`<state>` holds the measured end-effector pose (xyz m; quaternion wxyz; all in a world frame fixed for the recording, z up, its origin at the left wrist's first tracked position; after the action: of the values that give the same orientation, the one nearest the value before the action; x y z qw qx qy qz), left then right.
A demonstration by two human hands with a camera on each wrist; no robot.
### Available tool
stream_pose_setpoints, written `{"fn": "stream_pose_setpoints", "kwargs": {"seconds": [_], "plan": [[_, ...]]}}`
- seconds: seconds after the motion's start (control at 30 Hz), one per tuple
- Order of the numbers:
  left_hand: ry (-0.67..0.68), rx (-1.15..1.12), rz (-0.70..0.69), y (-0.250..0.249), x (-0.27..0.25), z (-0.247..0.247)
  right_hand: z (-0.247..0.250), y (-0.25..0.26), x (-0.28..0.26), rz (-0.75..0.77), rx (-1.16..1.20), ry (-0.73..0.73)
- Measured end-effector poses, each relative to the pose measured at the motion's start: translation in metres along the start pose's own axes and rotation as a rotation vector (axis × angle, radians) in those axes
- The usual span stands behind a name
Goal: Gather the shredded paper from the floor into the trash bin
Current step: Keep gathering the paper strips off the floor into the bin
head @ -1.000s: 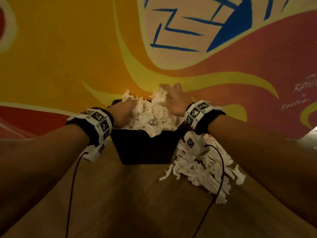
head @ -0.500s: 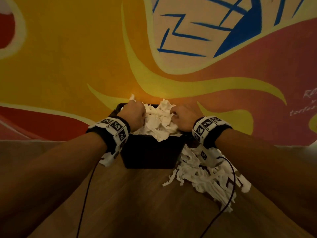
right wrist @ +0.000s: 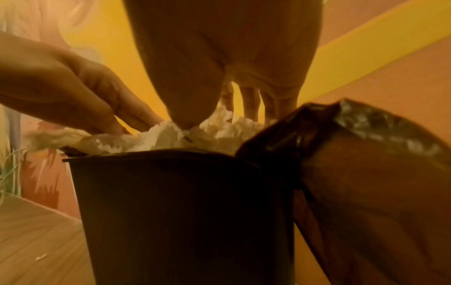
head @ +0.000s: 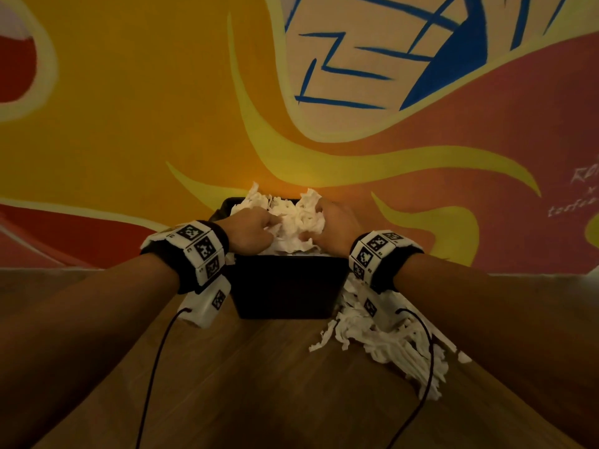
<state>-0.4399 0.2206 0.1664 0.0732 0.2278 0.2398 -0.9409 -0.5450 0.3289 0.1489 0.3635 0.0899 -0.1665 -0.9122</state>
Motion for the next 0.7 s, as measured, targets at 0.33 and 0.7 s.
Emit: {"fn": "stream_pose_setpoints", "kwargs": {"seconds": [0.33, 0.7], "plan": [[0.14, 0.339, 0.13, 0.009, 0.02, -0.02, -0.02, -0.001, -0.003, 0.033, -0.298, 0.048], [0.191, 0.417, 0.195, 0.009, 0.047, -0.018, -0.044, 0.003, -0.011, 0.081, -0.224, 0.406]]}}
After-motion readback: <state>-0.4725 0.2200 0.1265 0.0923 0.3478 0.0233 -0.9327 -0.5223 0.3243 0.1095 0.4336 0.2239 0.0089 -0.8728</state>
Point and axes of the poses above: each hand's wrist, its own x-axis towards the middle knuckle, its own z-axis out of the back of the hand, y = z × x, the point moved 8 cm from there along x, towards the middle knuckle, and after that the axes turned 9 degrees about y, right-handed, at the moved point
